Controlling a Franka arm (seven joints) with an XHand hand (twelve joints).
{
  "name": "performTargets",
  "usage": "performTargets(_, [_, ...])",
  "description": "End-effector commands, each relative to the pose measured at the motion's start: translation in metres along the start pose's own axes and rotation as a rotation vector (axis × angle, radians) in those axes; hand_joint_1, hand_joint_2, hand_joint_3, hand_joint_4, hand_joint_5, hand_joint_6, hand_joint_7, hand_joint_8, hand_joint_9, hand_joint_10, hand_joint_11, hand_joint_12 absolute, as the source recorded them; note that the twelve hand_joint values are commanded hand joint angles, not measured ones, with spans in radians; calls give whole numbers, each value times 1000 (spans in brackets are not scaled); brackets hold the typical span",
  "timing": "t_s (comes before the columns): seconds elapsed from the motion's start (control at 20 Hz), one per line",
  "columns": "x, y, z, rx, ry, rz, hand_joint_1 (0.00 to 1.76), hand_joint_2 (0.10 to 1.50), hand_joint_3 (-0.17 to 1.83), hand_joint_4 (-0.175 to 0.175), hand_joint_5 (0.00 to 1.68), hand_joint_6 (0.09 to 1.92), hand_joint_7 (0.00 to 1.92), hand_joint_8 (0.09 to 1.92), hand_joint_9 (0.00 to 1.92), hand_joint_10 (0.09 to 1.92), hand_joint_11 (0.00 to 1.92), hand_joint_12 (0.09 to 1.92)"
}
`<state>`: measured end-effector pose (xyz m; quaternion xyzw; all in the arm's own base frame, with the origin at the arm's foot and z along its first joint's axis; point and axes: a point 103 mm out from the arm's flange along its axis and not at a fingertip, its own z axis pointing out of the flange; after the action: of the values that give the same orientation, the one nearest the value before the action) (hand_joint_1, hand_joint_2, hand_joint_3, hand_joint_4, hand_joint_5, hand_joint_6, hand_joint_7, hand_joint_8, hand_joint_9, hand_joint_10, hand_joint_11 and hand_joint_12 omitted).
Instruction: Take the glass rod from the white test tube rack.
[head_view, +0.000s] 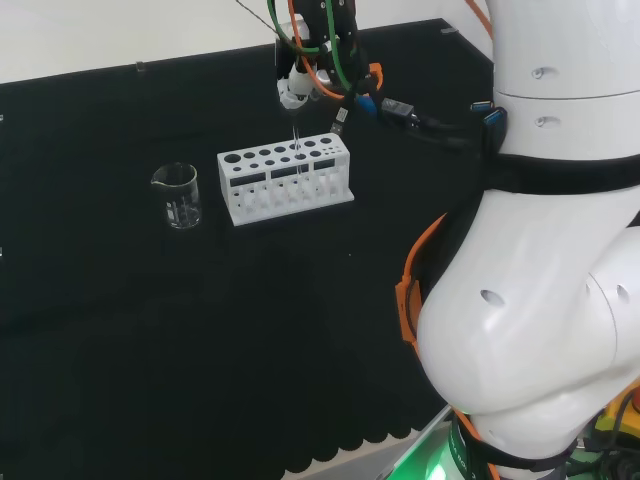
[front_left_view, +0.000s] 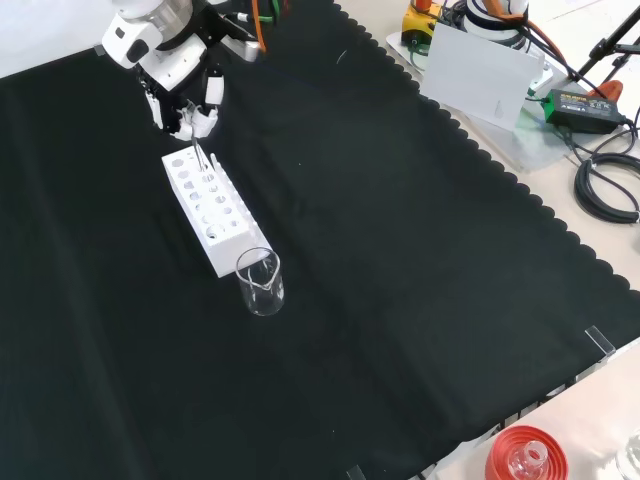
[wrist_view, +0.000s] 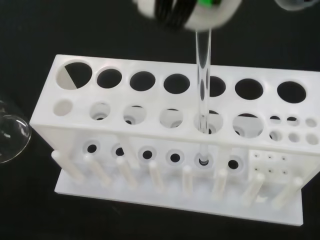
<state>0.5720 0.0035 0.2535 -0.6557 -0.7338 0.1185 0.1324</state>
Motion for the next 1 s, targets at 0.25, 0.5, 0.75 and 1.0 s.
performTargets(0.25, [11,-9,-13,-85,-42,-13,1329,601,765,-175,1164,714,1402,684,1719,314,1580,572])
performTargets(0.5, [10,-19,-23,-80,-46,-7,1331,608,738,-175,1181,657,1418,653,1746,297,1591,563])
performTargets(0.75, [8,-35,-37,-111,-46,-7,1331,614,724,-175,1185,639,1422,642,1756,288,1596,559])
performTargets(1.0, [9,-52,-54,-138,-41,1,1332,616,720,-175,1188,631,1423,640,1764,285,1598,558])
